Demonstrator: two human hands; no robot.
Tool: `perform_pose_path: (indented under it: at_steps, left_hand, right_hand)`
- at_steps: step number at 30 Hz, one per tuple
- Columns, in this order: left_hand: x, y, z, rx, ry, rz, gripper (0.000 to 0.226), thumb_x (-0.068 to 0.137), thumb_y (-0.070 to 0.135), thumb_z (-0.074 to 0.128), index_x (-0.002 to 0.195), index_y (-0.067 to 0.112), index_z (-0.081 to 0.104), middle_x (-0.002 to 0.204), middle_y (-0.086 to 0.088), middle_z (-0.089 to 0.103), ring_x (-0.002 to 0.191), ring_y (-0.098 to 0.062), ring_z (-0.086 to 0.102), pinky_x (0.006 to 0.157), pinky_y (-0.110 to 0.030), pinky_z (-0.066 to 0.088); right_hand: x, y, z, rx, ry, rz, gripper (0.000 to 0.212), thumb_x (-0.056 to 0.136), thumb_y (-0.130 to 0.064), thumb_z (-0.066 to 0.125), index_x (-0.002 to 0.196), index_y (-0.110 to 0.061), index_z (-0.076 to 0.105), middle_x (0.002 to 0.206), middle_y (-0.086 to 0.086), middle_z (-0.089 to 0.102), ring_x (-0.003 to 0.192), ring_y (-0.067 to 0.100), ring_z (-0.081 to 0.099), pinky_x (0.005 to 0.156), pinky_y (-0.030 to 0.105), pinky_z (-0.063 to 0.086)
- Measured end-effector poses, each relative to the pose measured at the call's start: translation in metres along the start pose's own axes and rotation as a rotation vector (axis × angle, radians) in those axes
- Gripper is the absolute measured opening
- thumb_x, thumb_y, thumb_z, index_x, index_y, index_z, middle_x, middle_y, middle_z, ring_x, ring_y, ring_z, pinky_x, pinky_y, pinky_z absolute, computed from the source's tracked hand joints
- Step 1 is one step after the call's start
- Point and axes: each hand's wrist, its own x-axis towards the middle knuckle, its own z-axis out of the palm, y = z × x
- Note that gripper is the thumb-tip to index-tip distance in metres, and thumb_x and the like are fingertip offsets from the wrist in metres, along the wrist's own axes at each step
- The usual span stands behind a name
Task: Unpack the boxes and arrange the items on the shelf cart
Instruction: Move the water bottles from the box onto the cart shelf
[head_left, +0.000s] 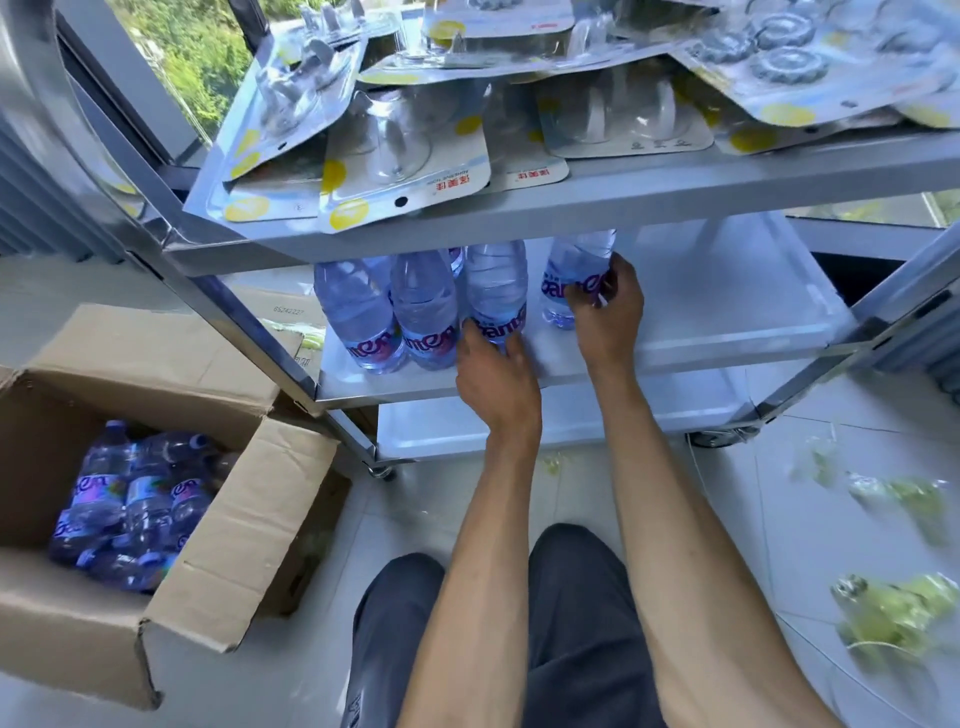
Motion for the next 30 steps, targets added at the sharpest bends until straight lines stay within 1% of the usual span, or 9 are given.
perform_pose_path:
  at_steps: [4, 9, 11, 13, 16, 20, 23, 26, 30]
  left_hand:
    - [0.013, 0.011, 0.008, 0.020, 0.003, -0.032, 0.040, 0.089, 0.029, 0.069, 0.112, 0.005, 0.047, 0.107, -0.017, 0.066, 0.099, -0.039, 0.063, 0.076, -0.042, 0.047]
    - [0.032, 0.021, 0.018, -0.008, 0.021, -0.036, 0.039, 0.088, 0.027, 0.070, 0.114, 0.005, 0.052, 0.111, -0.018, 0.067, 0.101, -0.038, 0.064, 0.078, -0.040, 0.049]
    - [0.036, 0.019, 0.018, -0.059, 0.018, 0.010, 0.030, 0.090, 0.020, 0.065, 0.114, 0.004, 0.057, 0.109, -0.016, 0.068, 0.099, -0.036, 0.064, 0.078, -0.037, 0.048]
    - [0.023, 0.010, 0.011, -0.149, 0.017, 0.094, 0.015, 0.090, 0.012, 0.058, 0.103, 0.005, 0.063, 0.092, -0.011, 0.069, 0.083, -0.029, 0.064, 0.070, -0.030, 0.047]
    - [-0.003, -0.014, -0.008, -0.227, 0.176, 0.089, 0.014, 0.087, 0.009, 0.058, 0.095, 0.010, 0.069, 0.078, -0.003, 0.067, 0.071, -0.021, 0.061, 0.066, -0.034, 0.050]
    - [0.003, -0.039, -0.030, -0.264, 0.434, -0.062, 0.043, 0.081, 0.016, 0.065, 0.122, 0.006, 0.057, 0.119, -0.010, 0.058, 0.110, -0.027, 0.055, 0.084, -0.033, 0.047]
    - [0.020, -0.043, -0.042, -0.284, 0.315, -0.102, 0.096, 0.078, 0.044, 0.076, 0.152, 0.008, 0.026, 0.158, -0.012, 0.025, 0.145, -0.023, 0.023, 0.104, -0.016, 0.022]
    - [0.033, -0.042, -0.046, -0.346, 0.194, -0.069, 0.120, 0.072, 0.064, 0.074, 0.157, 0.014, 0.006, 0.164, -0.006, 0.006, 0.151, -0.020, 0.008, 0.109, -0.023, 0.016]
    - [0.042, -0.047, -0.046, -0.344, 0.215, -0.083, 0.124, 0.067, 0.066, 0.076, 0.157, 0.018, 0.006, 0.164, -0.004, 0.008, 0.150, -0.015, 0.006, 0.105, -0.023, 0.018]
  right_hand:
    - [-0.013, 0.002, -0.005, 0.027, -0.026, -0.044, 0.054, 0.071, 0.000, 0.067, 0.124, -0.002, 0.057, 0.118, 0.010, 0.066, 0.109, 0.020, 0.064, 0.095, 0.041, 0.052]
    - [-0.026, 0.004, -0.006, -0.026, -0.035, -0.162, 0.055, 0.072, -0.005, 0.068, 0.125, -0.002, 0.054, 0.118, 0.005, 0.064, 0.105, 0.011, 0.061, 0.090, 0.018, 0.048]
    - [-0.026, 0.004, -0.007, -0.024, -0.042, -0.163, 0.054, 0.073, 0.000, 0.069, 0.125, -0.002, 0.054, 0.117, 0.004, 0.064, 0.106, 0.013, 0.061, 0.091, 0.022, 0.049]
    - [-0.025, 0.002, -0.008, -0.021, -0.047, -0.151, 0.054, 0.072, 0.005, 0.068, 0.124, -0.001, 0.054, 0.117, 0.006, 0.064, 0.107, 0.019, 0.062, 0.093, 0.032, 0.052]
    - [-0.026, -0.001, -0.006, -0.006, -0.047, -0.126, 0.051, 0.070, 0.006, 0.064, 0.120, -0.002, 0.058, 0.112, 0.008, 0.067, 0.103, 0.022, 0.064, 0.090, 0.038, 0.053]
    - [-0.048, 0.001, 0.001, 0.039, -0.154, -0.116, 0.049, 0.074, 0.007, 0.064, 0.122, -0.003, 0.059, 0.112, 0.006, 0.067, 0.103, 0.016, 0.065, 0.085, 0.027, 0.054]
    - [-0.066, 0.002, 0.012, 0.049, -0.239, -0.162, 0.052, 0.072, 0.009, 0.064, 0.122, -0.003, 0.056, 0.113, 0.003, 0.065, 0.104, 0.014, 0.063, 0.089, 0.033, 0.054]
    - [-0.071, -0.004, 0.030, 0.058, -0.329, -0.139, 0.056, 0.072, 0.002, 0.069, 0.125, -0.004, 0.052, 0.116, 0.002, 0.064, 0.106, 0.012, 0.063, 0.091, 0.032, 0.054]
    - [-0.065, -0.007, 0.048, 0.006, -0.397, -0.026, 0.082, 0.067, -0.019, 0.083, 0.138, -0.013, 0.042, 0.132, -0.002, 0.058, 0.114, 0.007, 0.060, 0.093, 0.024, 0.052]
